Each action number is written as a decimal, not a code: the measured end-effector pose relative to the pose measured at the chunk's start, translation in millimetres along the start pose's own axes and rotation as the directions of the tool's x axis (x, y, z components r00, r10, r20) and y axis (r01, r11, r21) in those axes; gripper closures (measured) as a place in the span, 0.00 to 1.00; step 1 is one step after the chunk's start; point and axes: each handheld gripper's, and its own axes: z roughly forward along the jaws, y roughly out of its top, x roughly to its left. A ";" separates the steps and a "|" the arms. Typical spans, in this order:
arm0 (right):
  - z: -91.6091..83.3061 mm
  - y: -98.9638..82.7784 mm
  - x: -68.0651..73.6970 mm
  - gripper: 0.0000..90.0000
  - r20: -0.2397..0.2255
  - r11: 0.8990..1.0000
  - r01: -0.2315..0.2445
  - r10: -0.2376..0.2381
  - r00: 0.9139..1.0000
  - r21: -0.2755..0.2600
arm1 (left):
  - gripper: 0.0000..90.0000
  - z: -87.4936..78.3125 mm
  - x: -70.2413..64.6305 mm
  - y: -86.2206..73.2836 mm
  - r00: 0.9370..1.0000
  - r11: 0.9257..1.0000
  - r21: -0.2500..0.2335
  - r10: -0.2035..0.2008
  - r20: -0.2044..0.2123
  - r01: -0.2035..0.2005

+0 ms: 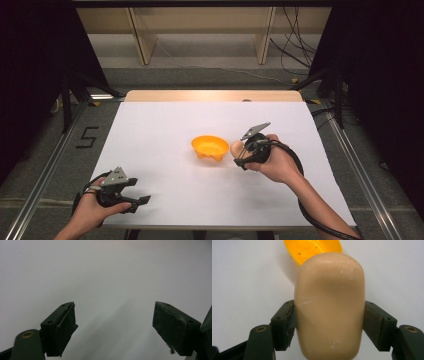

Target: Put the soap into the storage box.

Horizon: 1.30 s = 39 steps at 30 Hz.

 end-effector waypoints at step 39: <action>5.2 22.6 -7.7 0.37 0.015 0.999 0.042 -0.041 0.999 -0.029 | 0.20 0.6 -0.2 -0.1 1.000 1.000 0.000 -0.005 0.013 0.005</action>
